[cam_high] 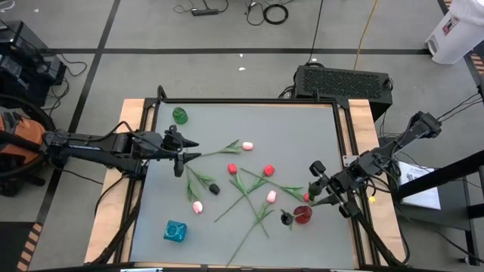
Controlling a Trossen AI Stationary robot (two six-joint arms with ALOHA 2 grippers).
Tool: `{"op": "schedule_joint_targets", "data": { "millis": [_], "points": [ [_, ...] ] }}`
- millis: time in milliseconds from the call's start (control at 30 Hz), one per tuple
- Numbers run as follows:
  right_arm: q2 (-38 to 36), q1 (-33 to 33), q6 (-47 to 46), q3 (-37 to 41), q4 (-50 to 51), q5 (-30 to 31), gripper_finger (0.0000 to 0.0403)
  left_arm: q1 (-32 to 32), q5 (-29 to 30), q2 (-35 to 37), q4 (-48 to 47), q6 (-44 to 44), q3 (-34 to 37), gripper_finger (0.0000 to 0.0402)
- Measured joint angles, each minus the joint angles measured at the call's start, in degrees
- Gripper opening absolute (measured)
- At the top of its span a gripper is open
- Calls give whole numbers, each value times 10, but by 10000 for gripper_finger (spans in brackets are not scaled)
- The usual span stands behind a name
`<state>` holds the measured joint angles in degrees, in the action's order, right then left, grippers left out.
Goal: Sort flowers into vase by color
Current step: Put the top black flower into the red vase, then put the black flower into the red vase
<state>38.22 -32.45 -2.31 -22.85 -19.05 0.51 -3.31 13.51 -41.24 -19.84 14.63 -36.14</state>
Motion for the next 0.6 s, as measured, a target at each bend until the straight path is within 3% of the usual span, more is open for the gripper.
{"op": "schedule_joint_targets", "data": {
  "millis": [600],
  "points": [
    [0,0,0,0,0,-4,121,0,0,0,0,0,0,197]
  ]
}}
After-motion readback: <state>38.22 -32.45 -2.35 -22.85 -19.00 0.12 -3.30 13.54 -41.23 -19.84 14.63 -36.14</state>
